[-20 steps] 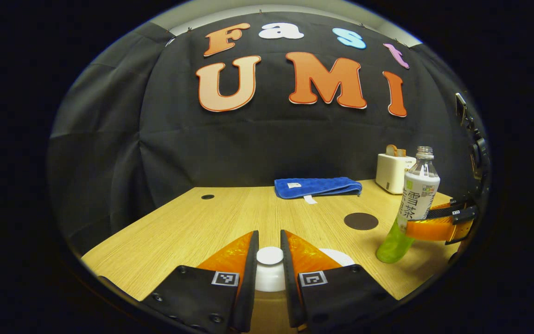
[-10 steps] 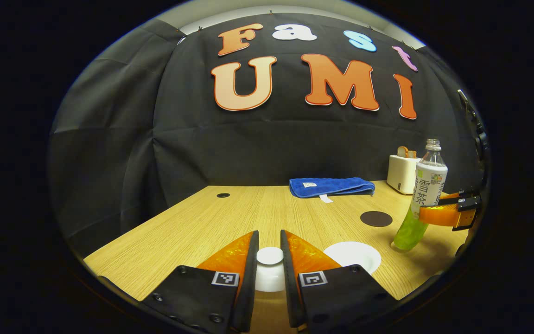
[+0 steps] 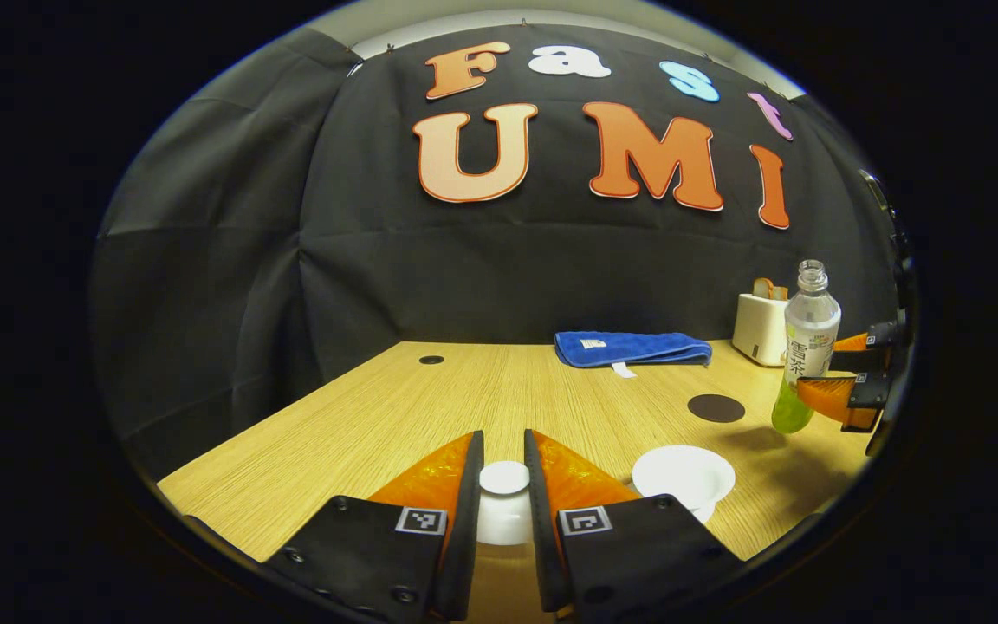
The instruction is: Open the teacup lid with one hand, grasp the water bottle and pour water into the teacup with the other hand; after pouring, place the water bottle on the coaster and then close the teacup lid.
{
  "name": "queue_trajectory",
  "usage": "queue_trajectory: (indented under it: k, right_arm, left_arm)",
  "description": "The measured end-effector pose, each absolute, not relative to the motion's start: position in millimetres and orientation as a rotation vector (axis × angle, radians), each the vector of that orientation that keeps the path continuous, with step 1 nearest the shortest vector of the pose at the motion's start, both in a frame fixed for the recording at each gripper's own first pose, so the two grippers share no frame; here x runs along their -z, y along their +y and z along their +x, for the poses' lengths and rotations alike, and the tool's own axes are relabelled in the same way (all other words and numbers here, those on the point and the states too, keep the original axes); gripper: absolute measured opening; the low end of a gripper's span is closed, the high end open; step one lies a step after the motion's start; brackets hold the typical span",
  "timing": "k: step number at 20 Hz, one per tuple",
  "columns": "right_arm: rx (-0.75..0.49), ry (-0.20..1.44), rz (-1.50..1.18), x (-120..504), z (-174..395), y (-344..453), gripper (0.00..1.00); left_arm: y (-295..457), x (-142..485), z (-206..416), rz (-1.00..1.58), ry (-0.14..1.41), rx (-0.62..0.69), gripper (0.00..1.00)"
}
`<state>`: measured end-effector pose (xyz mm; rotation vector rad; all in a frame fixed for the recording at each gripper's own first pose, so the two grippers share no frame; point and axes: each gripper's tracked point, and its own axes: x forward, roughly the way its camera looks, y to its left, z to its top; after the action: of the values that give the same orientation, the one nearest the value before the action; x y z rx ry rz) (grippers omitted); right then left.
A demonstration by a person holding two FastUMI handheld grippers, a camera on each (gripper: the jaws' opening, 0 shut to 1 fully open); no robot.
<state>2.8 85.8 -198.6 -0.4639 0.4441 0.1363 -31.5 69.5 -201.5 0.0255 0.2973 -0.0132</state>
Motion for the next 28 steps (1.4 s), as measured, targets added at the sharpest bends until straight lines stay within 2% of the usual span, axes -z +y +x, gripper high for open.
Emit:
queue_trajectory:
  k: [2, 3, 4, 5, 7, 9, 10, 11, 14, 15, 16, 17, 21, 22, 23, 25, 26, 28]
  right_arm:
    - [-0.140, 0.425, -0.549, 195, 5, 87, 0.52]
    - [-0.138, 0.414, -0.589, 193, 7, 88, 0.56]
    - [-0.138, 0.404, -0.631, 193, 8, 90, 0.56]
    - [-0.129, 0.382, -0.672, 190, 10, 89, 0.52]
    - [-0.131, 0.356, -0.772, 190, 12, 91, 0.50]
    - [-0.131, 0.327, -0.827, 192, 11, 98, 0.50]
    - [-0.137, 0.315, -0.847, 193, 11, 102, 0.51]
    - [-0.147, 0.299, -0.868, 193, 11, 107, 0.53]
    - [-0.137, 0.245, -0.981, 186, 14, 109, 0.50]
    - [-0.136, 0.225, -1.025, 184, 14, 110, 0.51]
    - [-0.137, 0.202, -1.074, 183, 14, 110, 0.51]
    - [-0.137, 0.179, -1.118, 180, 16, 112, 0.48]
    - [-0.156, 0.118, -1.244, 174, 18, 119, 0.50]
    - [-0.163, 0.111, -1.260, 174, 19, 119, 0.50]
    - [-0.166, 0.104, -1.274, 174, 20, 118, 0.50]
    - [-0.162, 0.078, -1.315, 172, 22, 119, 0.50]
    - [-0.159, 0.064, -1.341, 171, 23, 118, 0.50]
    - [-0.165, 0.052, -1.381, 172, 27, 116, 0.50]
  left_arm:
    - [73, 200, -31, 0.027, 0.293, 0.011, 0.33]
    - [74, 201, -32, 0.026, 0.293, 0.010, 0.33]
    - [76, 201, -32, 0.025, 0.294, 0.008, 0.30]
    - [78, 203, -32, 0.025, 0.297, 0.006, 0.30]
    - [81, 205, -32, 0.018, 0.298, 0.004, 0.30]
    - [82, 208, -33, 0.009, 0.301, 0.004, 0.30]
    - [83, 209, -34, 0.007, 0.303, 0.003, 0.33]
    - [84, 210, -35, 0.006, 0.304, 0.004, 0.33]
    - [88, 211, -35, 0.009, 0.305, 0.003, 0.33]
    - [90, 212, -34, 0.009, 0.305, 0.001, 0.30]
    - [91, 212, -34, 0.007, 0.306, -0.001, 0.33]
    - [93, 213, -35, 0.004, 0.307, -0.004, 0.33]
    - [98, 213, -37, 0.003, 0.307, -0.006, 0.33]
    - [99, 212, -38, 0.005, 0.306, -0.006, 0.30]
    - [101, 213, -38, 0.004, 0.306, -0.007, 0.33]
    - [102, 214, -38, 0.005, 0.308, -0.010, 0.33]
    - [103, 213, -38, 0.004, 0.309, -0.011, 0.30]
    - [104, 214, -39, 0.005, 0.310, -0.013, 0.33]
